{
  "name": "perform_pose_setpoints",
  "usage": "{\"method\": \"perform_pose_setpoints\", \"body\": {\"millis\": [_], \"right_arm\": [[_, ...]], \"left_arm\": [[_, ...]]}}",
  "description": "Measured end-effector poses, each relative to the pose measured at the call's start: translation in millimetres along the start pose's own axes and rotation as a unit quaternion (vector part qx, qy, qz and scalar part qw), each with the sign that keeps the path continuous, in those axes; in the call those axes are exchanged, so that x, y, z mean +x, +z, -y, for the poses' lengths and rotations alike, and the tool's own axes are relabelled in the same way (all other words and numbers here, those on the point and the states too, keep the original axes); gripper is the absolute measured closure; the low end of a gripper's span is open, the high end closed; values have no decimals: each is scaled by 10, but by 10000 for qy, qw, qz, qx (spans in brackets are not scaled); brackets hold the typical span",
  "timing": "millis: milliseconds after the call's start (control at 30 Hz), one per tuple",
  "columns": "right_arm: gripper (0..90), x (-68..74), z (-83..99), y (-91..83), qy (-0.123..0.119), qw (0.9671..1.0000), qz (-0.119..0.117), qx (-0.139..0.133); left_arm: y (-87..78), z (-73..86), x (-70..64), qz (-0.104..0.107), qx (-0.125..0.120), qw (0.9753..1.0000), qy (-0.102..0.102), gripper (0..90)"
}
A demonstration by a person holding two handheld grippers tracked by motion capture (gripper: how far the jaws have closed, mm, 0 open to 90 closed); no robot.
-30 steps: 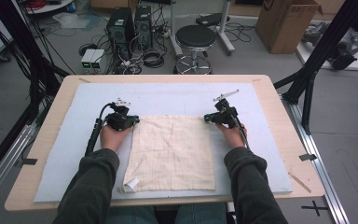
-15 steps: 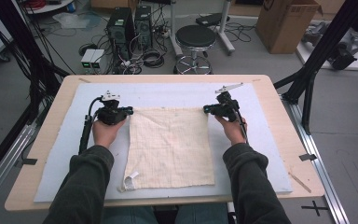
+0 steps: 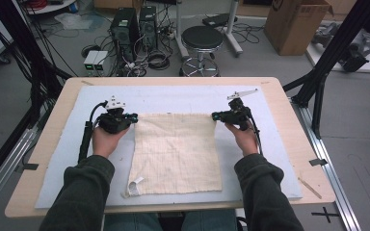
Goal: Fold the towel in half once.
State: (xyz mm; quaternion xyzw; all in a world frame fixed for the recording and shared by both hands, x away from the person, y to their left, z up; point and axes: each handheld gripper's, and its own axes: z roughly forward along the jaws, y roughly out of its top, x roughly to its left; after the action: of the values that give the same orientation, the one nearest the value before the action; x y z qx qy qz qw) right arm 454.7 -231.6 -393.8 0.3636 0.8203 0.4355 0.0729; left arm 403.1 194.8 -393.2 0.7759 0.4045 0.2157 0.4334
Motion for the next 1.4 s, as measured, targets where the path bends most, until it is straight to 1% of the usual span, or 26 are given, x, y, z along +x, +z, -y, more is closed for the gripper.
{"method": "perform_pose_setpoints", "body": {"millis": [67,133,200,233,300,400,533,567,667,733,867,900,933,1100,1267,1400], "right_arm": [[860,35,18,-20,-56,10000,-34,-8],[860,69,38,-41,-91,9999,-68,-5],[860,100,51,-56,-99,9999,-115,73],[860,118,53,-65,-163,9997,-119,97],[860,158,52,-91,-219,9996,-150,109],[860,218,45,-136,-320,9993,-175,101],[860,292,49,-195,-397,9989,-199,123],[860,309,50,-208,-429,9987,-226,122],[860,371,66,-257,-519,9984,-211,91],[860,388,91,-280,-546,9982,-229,96],[860,404,166,-336,-558,9981,-235,79],[859,411,184,-351,-570,9980,-246,83],[859,426,203,-366,-547,9981,-255,93],[860,508,281,-434,-642,9974,-332,58],[860,586,356,-491,-685,9968,-408,-3],[860,655,405,-534,-751,9961,-452,5]], "left_arm": [[-44,24,-31,16,-2,10000,29,877],[-78,57,-69,30,26,9999,109,877],[-112,93,-100,53,5,9998,170,877],[-127,107,-113,63,0,9998,180,877],[-156,127,-136,83,11,9997,230,877],[-217,129,-167,109,29,9994,336,877],[-305,108,-220,167,-51,9989,425,877],[-321,107,-238,175,-77,9988,459,877],[-380,116,-281,179,-93,9981,580,877],[-417,145,-291,172,-102,9981,581,877],[-483,223,-310,219,-134,9981,568,877],[-501,234,-317,227,-116,9979,601,877],[-517,245,-330,239,-127,9978,609,877],[-599,288,-376,288,-180,9972,669,877],[-682,349,-419,373,-248,9969,647,877],[-751,411,-467,432,-272,9963,699,877]]}}
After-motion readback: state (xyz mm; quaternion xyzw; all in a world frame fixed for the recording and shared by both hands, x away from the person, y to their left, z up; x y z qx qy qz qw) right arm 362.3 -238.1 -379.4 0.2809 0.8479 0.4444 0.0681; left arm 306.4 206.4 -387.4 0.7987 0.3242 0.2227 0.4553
